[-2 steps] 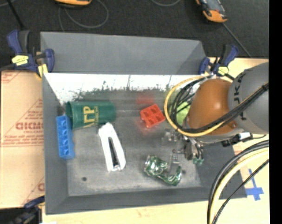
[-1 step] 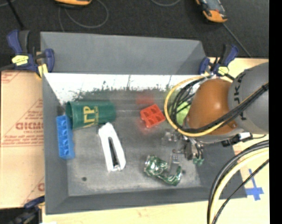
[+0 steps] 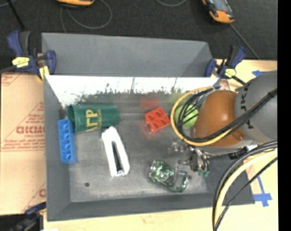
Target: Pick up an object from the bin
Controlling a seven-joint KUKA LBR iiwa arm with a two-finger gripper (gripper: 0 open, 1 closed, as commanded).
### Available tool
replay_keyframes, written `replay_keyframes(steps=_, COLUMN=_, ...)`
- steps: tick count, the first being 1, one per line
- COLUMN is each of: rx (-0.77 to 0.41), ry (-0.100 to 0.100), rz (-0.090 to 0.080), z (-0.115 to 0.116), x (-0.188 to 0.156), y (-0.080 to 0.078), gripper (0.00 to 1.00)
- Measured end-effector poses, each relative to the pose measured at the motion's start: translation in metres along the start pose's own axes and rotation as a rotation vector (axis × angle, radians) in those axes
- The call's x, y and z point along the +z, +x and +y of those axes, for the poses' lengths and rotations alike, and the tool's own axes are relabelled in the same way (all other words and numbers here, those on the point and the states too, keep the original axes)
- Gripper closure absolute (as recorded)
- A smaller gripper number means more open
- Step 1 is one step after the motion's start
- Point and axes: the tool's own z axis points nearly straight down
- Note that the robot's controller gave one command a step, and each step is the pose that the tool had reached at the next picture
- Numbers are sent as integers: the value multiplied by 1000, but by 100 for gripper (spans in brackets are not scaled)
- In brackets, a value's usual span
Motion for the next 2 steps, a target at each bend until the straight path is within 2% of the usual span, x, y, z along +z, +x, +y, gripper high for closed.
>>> replay_keyframes(steps=1, rx=4, ry=-1, rz=2, z=6, x=12, y=-2, gripper=100)
replay_keyframes(steps=2, rx=3, ry=0, rz=4, z=6, x=13, y=-1, gripper=100)
